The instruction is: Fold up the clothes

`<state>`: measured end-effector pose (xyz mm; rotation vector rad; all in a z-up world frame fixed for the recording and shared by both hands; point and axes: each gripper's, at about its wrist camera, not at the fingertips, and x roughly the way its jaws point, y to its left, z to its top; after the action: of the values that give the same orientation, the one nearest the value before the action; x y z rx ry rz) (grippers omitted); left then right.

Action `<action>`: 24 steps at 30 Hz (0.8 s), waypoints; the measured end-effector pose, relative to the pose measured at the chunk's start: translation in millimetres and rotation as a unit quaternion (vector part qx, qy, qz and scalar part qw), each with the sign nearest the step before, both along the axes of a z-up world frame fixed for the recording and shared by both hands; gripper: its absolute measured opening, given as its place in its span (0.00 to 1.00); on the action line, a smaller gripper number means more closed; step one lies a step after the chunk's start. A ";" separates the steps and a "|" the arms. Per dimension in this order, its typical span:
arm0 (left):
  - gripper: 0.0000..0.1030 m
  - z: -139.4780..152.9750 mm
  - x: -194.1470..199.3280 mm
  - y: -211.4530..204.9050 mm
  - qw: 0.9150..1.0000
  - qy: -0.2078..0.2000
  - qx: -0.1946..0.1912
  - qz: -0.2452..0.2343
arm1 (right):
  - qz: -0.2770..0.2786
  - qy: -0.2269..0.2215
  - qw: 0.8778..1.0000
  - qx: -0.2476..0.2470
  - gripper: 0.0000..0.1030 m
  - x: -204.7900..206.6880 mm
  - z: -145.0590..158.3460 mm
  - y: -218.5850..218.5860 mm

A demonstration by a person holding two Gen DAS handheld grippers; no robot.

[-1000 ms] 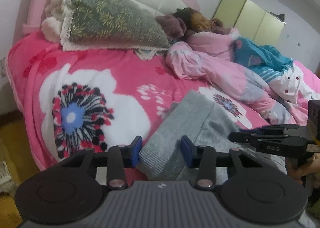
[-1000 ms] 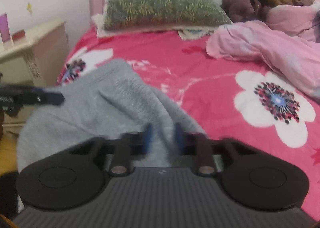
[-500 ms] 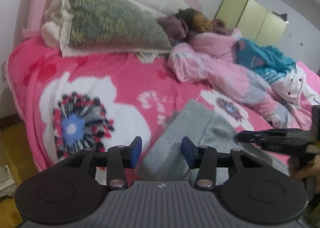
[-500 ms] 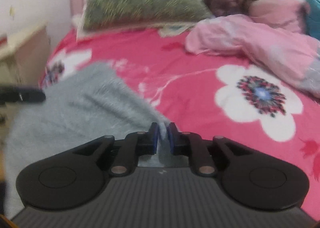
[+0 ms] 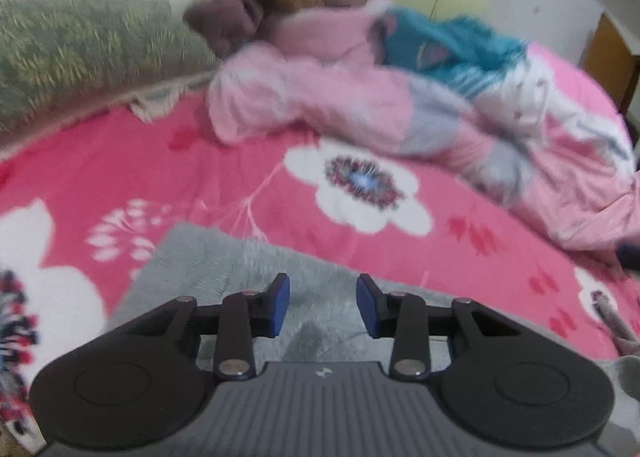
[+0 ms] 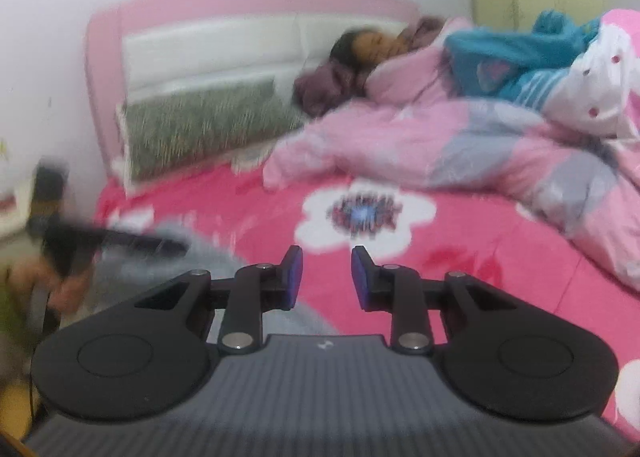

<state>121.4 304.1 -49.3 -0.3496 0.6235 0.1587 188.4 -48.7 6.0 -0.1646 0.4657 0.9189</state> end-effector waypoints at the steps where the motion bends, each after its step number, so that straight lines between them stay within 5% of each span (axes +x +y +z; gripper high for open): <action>1: 0.34 -6.9 5.1 0.8 1.000 0.009 0.004 0.008 | 0.013 0.006 1.000 -0.011 0.25 1.0 -10.2 4.5; 4: 0.22 -24.2 11.4 6.8 0.999 0.023 0.000 0.025 | 0.053 0.014 0.998 -0.040 0.25 4.6 -37.2 20.7; 12: 0.21 -34.3 10.6 4.2 0.999 0.006 0.018 0.028 | 0.097 -0.011 0.984 -0.147 0.25 27.2 -90.4 72.6; 19: 0.21 -37.1 11.0 -3.7 0.999 -0.009 0.042 0.029 | 0.097 0.022 0.985 -0.144 0.24 26.9 -99.9 69.0; 21: 0.21 -37.2 10.9 -8.0 0.998 -0.010 0.056 0.030 | 0.096 0.015 0.984 -0.148 0.16 23.0 -100.0 68.9; 22: 0.21 -36.3 11.5 -10.3 0.997 -0.008 0.065 0.031 | 0.096 0.003 0.983 -0.155 0.04 18.6 -98.8 70.3; 24: 0.22 -33.4 13.4 -15.1 0.996 0.000 0.083 0.035 | 0.086 -0.031 0.982 -0.163 0.02 9.1 -91.9 72.2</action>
<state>134.7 289.0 -82.7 -0.2118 0.5947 0.2766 197.5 23.5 -85.9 -0.5364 0.5487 0.9991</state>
